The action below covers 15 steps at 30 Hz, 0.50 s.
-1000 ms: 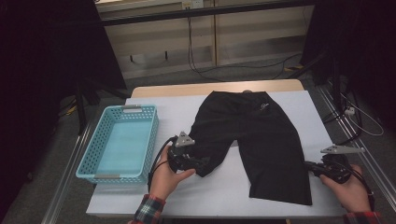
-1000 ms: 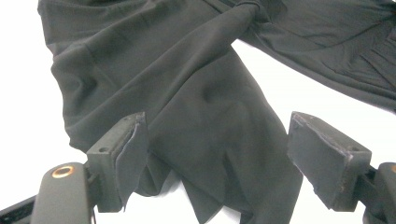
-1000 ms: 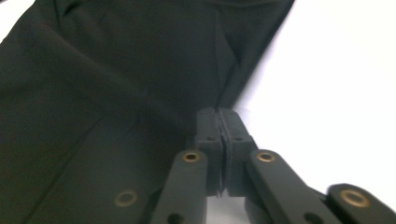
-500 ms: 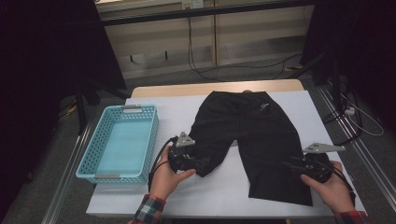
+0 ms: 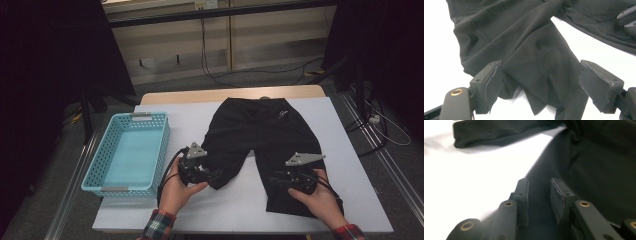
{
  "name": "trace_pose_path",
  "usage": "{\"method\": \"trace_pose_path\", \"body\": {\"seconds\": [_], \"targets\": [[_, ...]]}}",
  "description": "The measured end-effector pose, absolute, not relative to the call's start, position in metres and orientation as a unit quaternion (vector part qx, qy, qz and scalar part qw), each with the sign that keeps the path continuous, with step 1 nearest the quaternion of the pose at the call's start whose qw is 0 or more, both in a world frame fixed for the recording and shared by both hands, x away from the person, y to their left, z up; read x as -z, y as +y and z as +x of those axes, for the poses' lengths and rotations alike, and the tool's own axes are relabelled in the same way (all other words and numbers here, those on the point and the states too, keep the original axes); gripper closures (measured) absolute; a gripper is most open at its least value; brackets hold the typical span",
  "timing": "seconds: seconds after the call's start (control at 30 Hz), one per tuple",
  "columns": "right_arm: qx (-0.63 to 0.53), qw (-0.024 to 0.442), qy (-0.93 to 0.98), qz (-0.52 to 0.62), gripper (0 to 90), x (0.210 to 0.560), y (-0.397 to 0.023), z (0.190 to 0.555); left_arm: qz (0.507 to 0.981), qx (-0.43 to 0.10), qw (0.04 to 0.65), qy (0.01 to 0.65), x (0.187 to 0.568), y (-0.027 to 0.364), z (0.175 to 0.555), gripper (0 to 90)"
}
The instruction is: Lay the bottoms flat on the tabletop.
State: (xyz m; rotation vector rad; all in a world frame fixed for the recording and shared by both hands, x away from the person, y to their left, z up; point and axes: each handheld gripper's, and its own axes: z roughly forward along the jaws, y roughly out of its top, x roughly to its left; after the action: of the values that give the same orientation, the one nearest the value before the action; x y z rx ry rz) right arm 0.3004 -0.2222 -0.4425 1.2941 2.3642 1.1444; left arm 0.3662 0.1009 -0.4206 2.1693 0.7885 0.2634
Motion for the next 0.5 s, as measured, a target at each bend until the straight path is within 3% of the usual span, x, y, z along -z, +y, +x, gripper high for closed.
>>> {"method": "trace_pose_path", "body": {"seconds": [0.2,0.3,0.4,0.5], "targets": [[-0.374,0.102,0.816,0.429,65.8,0.445,-0.206,0.303,0.856,-0.102,0.398,0.314,0.421,0.102,0.365,19.9],[-0.356,0.112,0.824,0.427,72.5,0.449,-0.199,0.304,0.856,-0.102,0.399,0.314,0.422,0.103,0.365,19.8],[-0.351,0.119,0.826,0.425,84.8,0.448,-0.197,0.306,0.856,-0.1,0.399,0.315,0.422,0.103,0.365,19.8],[-0.359,0.117,0.824,0.423,90.0,0.448,-0.196,0.307,0.855,-0.099,0.398,0.317,0.423,0.104,0.366,19.8]]}}
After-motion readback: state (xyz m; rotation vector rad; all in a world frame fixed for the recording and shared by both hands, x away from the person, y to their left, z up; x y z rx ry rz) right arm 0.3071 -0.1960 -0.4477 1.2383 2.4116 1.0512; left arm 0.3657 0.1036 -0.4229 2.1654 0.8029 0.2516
